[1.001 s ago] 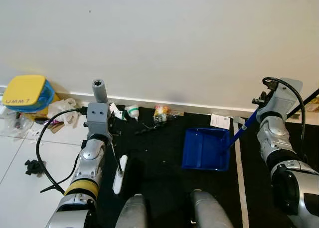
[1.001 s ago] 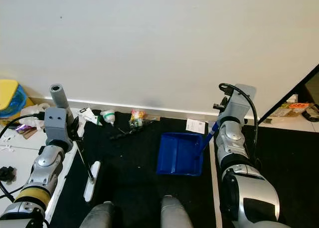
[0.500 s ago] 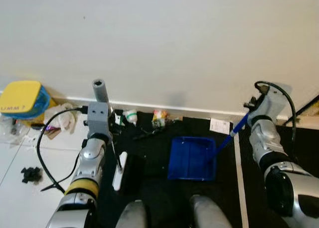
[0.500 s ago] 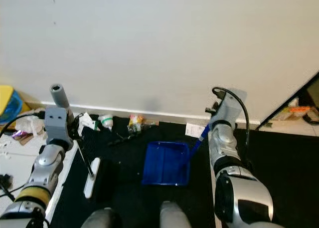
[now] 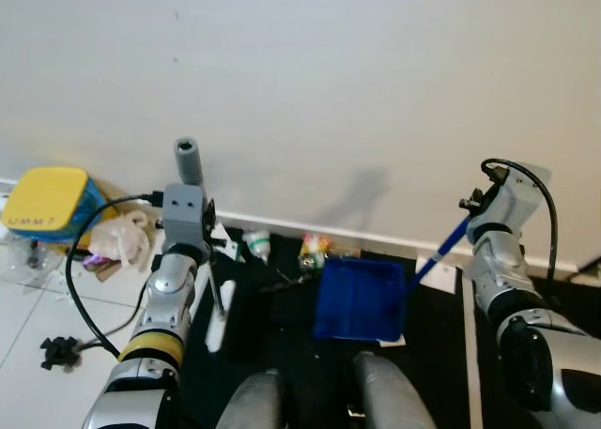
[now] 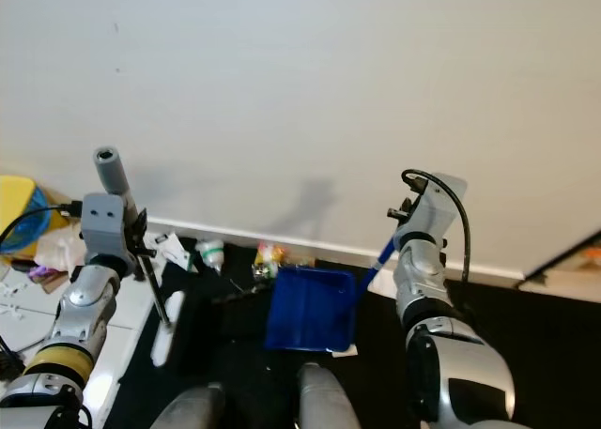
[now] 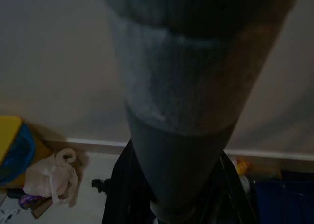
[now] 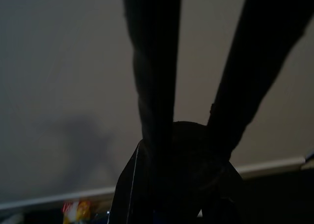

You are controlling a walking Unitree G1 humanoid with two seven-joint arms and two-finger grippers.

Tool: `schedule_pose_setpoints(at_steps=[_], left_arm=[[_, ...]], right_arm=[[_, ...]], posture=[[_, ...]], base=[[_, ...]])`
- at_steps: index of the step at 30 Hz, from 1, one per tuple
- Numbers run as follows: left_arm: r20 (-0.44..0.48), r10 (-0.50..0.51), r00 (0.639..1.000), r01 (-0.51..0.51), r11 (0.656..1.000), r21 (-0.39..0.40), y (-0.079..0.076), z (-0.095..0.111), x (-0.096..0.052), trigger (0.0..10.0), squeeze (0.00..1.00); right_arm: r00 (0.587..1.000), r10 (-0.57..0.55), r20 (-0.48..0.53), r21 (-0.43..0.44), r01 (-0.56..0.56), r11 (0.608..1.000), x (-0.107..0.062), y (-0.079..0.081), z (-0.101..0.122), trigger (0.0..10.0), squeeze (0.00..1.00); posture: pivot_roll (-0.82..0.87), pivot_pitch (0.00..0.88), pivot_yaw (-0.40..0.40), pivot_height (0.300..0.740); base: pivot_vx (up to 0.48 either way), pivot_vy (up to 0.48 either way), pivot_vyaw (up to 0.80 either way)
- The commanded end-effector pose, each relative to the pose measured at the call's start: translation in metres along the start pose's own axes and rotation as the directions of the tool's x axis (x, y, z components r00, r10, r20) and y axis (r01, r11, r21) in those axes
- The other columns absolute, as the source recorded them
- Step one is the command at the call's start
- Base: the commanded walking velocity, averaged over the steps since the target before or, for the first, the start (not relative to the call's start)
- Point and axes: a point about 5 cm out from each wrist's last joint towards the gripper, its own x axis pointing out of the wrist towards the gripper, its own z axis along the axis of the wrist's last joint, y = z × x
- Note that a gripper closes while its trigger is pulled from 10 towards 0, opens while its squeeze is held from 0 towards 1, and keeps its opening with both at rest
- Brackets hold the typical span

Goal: Sweep floor

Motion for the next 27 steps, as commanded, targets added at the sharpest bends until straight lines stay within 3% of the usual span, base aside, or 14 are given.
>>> schedule_pose_setpoints(at_steps=[1,15,22,27], left_arm=[[0.015,0.001,1.0,-0.001,1.0,0.01,0.001,0.001,0.0,10.0,0.0],[0.023,-0.019,1.0,0.018,0.999,0.049,0.003,0.006,0.003,10.0,0.0],[0.02,-0.032,0.999,0.031,0.998,0.047,0.0,0.007,0.005,10.0,0.0],[0.01,-0.018,1.0,0.018,1.0,0.023,-0.001,0.005,0.005,10.0,0.0]], right_arm=[[1.0,0.002,0.009,0.015,-0.003,1.0,0.0,0.003,0.002,10.0,0.0],[0.998,-0.064,0.009,0.004,0.064,0.998,0.0,-0.013,0.0,10.0,0.0],[0.994,-0.111,0.009,-0.008,0.111,0.994,-0.002,-0.028,-0.001,10.0,0.0],[0.99,-0.144,0.016,-0.027,0.144,0.989,-0.002,-0.038,0.0,10.0,0.0]], posture=[[0.04,0.069,-0.016,0.74],[0.04,0.07,-0.009,0.74],[0.03,0.071,-0.005,0.74],[0.03,0.072,-0.008,0.74]], base=[[0.0,0.0,0.0],[0.0,0.0,0.0],[0.0,-0.48,0.0],[0.0,0.0,0.0]])
